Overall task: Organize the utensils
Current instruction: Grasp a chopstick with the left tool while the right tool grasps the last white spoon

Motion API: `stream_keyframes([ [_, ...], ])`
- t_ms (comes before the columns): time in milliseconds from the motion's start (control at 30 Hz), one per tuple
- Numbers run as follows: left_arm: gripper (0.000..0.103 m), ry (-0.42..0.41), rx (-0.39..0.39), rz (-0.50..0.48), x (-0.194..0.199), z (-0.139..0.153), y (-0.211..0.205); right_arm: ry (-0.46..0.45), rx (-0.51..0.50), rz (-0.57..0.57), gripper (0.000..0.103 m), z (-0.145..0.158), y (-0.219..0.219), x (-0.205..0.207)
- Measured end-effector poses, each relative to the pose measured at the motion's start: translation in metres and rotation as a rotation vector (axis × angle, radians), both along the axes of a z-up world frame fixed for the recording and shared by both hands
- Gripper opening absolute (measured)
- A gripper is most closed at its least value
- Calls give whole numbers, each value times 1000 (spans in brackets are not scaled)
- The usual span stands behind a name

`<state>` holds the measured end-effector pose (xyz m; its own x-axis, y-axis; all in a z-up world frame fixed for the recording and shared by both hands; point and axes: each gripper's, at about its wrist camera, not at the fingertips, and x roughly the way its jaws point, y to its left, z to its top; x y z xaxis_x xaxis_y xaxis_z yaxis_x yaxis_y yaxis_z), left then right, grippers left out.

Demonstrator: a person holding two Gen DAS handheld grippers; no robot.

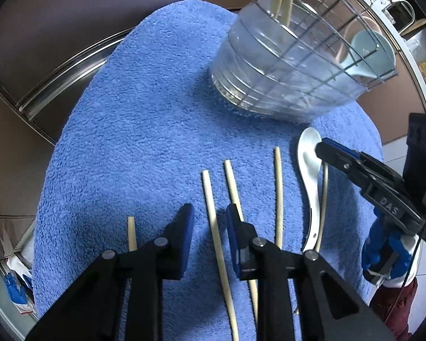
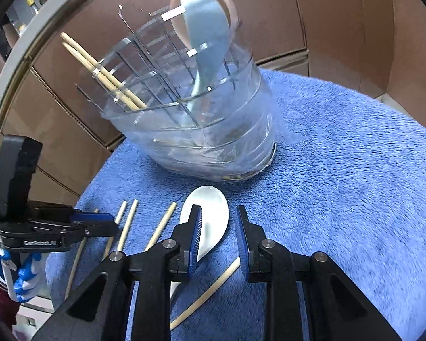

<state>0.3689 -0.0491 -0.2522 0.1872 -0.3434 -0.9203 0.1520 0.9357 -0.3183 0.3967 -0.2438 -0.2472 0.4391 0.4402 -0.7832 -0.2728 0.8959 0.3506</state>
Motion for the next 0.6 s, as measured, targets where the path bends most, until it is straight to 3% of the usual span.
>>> stream_keyframes([
  [100, 20, 11, 6, -16, 1, 2, 0, 26, 8, 21, 20, -6, 3, 7],
  [167, 13, 14, 25, -30, 10, -1, -8, 35, -1, 38, 12, -10, 6, 11],
  [367, 5, -4, 30, -16, 9, -1, -10, 19, -1, 48, 5, -9, 10, 14],
  [600, 4, -143, 5, 14, -19, 26, -5, -67, -29, 26, 5, 21, 7, -21],
])
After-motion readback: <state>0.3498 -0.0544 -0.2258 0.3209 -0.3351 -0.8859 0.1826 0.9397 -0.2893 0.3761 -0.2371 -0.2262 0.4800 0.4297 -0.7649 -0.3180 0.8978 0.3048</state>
